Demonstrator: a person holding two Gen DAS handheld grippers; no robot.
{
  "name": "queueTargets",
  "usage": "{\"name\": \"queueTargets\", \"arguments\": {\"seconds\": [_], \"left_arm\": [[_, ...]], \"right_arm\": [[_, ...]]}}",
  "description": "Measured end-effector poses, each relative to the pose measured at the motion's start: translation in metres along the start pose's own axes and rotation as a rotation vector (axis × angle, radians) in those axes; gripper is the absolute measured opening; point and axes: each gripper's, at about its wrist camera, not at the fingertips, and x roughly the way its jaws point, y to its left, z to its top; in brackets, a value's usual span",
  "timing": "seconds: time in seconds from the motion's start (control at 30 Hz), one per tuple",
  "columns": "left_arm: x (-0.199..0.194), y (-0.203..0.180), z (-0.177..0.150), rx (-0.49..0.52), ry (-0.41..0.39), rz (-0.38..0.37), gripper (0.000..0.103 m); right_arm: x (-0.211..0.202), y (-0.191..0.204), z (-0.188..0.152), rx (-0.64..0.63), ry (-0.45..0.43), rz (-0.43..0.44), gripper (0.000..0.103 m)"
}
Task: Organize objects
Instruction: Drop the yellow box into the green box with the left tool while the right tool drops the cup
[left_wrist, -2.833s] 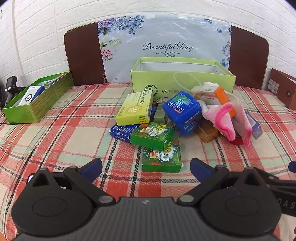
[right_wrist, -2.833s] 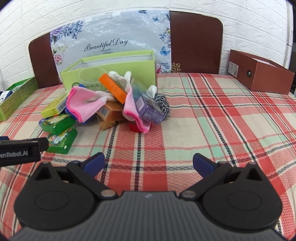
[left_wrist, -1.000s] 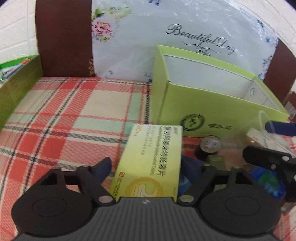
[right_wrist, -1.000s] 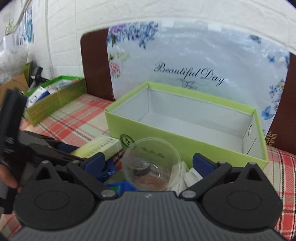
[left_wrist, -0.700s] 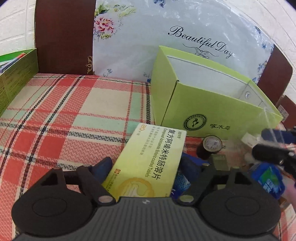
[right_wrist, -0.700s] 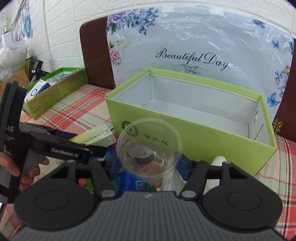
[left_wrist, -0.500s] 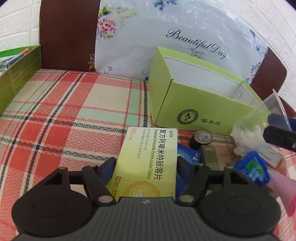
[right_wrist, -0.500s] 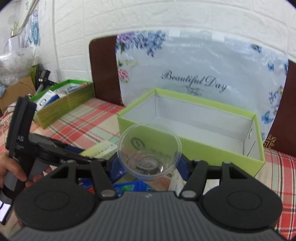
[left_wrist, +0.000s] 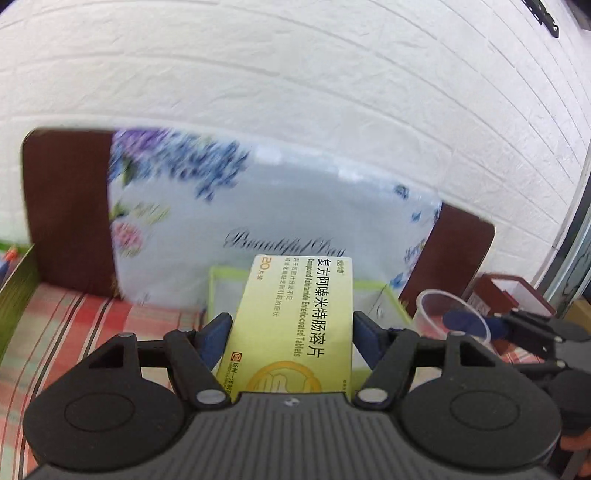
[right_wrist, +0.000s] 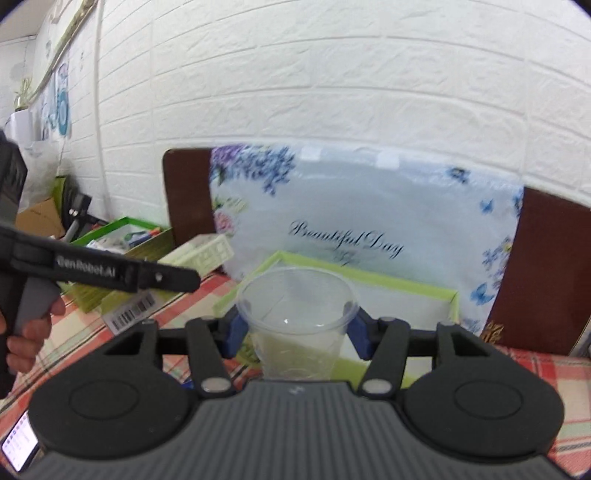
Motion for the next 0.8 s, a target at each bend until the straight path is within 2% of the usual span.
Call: {"name": "queueTargets", "arguments": {"seconds": [0.17, 0.23, 0.3, 0.4, 0.43, 0.5, 0.53, 0.57, 0.6, 0.63, 0.8], "left_arm": [[0.055, -0.007, 0.017, -0.016, 0.019, -0.015, 0.073], [0.082, -0.005, 0.013, -0.017, 0.041, -0.007, 0.073], [0.108, -0.001, 0.006, -0.021, 0.069, 0.003, 0.073], [0.14, 0.008, -0.004, -0.023, 0.094, 0.029, 0.073], [0.148, 0.01, -0.006, -0.028, 0.097, 0.033, 0.074], [0.155, 0.015, -0.009, -0.034, 0.094, 0.034, 0.087], [0.156, 0.015, -0.01, -0.033, 0.083, 0.048, 0.095], [0.155, 0.015, -0.011, -0.025, 0.068, 0.063, 0.096], [0.155, 0.015, -0.011, -0.01, 0.061, 0.069, 0.096], [0.154, 0.015, -0.011, 0.002, 0.063, 0.073, 0.096], [0.132, 0.011, -0.006, 0.012, 0.03, 0.091, 0.096]], "right_arm": [[0.015, -0.021, 0.012, -0.006, -0.031, -0.045, 0.055], [0.042, -0.036, 0.008, -0.014, -0.028, -0.093, 0.055], [0.063, -0.049, 0.005, 0.003, 0.0, -0.102, 0.055], [0.098, -0.062, -0.007, 0.01, 0.086, -0.084, 0.055], [0.108, -0.064, -0.013, 0.008, 0.113, -0.08, 0.055], [0.123, -0.067, -0.022, 0.002, 0.13, -0.089, 0.057], [0.129, -0.068, -0.026, -0.003, 0.123, -0.099, 0.06], [0.134, -0.069, -0.028, -0.009, 0.116, -0.123, 0.074], [0.134, -0.069, -0.028, -0.009, 0.116, -0.123, 0.097], [0.14, -0.07, -0.03, -0.026, 0.081, -0.204, 0.103], [0.122, -0.072, -0.021, -0.035, 0.061, -0.223, 0.103]]}}
